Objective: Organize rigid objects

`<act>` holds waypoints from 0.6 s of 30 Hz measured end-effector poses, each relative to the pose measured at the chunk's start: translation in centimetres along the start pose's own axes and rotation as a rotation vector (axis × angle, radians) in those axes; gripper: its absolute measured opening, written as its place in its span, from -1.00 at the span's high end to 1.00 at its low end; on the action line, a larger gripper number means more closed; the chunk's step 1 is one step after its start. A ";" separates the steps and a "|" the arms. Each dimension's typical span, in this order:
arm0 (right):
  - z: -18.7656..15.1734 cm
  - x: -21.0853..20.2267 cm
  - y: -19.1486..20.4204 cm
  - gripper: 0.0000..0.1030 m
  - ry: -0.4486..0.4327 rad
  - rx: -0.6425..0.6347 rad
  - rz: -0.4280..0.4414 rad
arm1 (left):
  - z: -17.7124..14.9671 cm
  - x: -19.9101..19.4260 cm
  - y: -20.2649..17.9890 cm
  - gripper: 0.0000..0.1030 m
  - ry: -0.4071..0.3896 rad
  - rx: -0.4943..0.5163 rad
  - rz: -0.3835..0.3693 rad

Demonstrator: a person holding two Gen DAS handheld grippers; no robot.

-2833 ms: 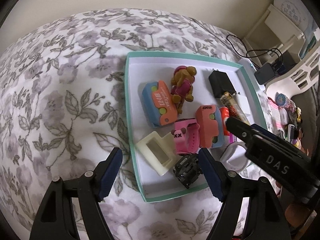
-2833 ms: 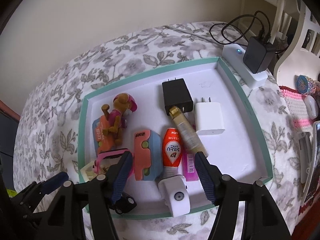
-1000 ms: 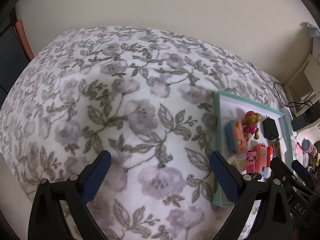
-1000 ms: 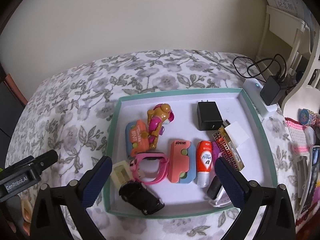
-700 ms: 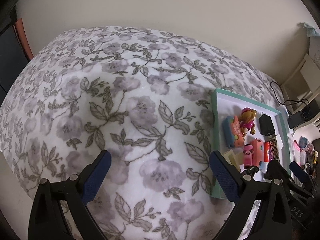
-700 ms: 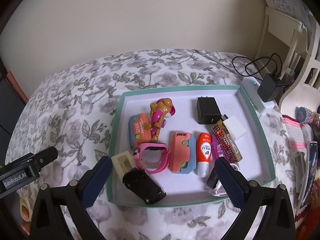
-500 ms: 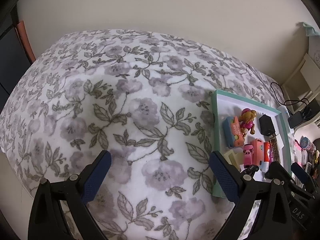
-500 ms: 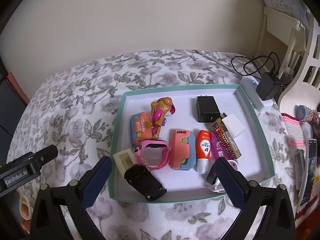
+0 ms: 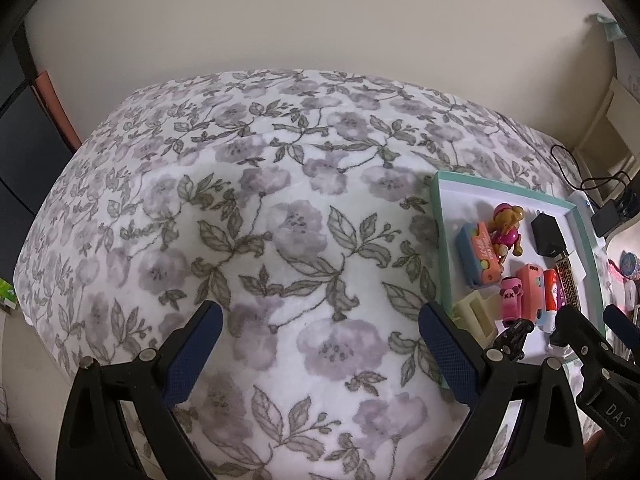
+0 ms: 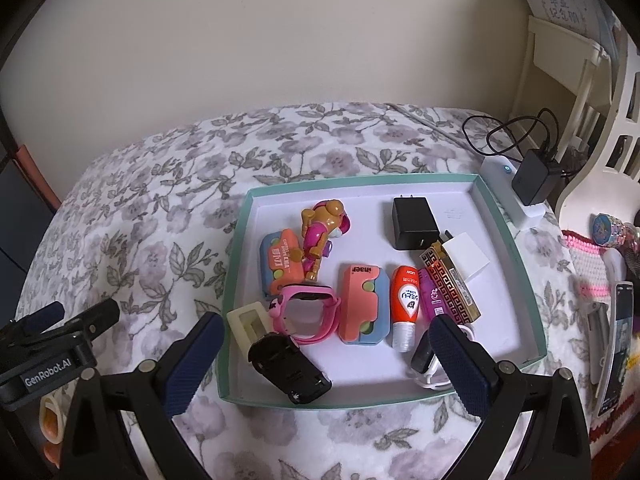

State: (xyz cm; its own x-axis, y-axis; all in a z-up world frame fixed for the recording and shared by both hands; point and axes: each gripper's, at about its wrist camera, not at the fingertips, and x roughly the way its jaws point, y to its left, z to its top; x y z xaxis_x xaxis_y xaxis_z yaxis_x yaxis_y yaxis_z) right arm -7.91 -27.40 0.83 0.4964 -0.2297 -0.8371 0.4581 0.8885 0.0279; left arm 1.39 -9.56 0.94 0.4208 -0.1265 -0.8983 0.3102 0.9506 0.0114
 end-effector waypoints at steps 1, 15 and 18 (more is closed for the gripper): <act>0.0 0.0 0.0 -1.00 0.001 -0.001 0.000 | 0.0 0.0 0.0 -0.91 0.000 0.003 0.002; -0.1 0.4 0.0 -1.00 0.010 -0.009 -0.005 | 0.0 0.1 -0.1 -0.91 0.001 0.012 0.009; -0.1 0.5 0.0 -1.00 0.012 -0.009 -0.006 | 0.0 0.1 -0.2 -0.91 -0.002 0.016 0.014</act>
State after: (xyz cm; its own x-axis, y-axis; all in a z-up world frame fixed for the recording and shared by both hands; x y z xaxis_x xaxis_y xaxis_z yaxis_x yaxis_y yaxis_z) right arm -7.75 -27.45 0.37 0.4848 -0.2307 -0.8437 0.4546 0.8905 0.0177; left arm 1.37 -9.75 0.87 0.4266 -0.1137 -0.8973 0.3177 0.9477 0.0310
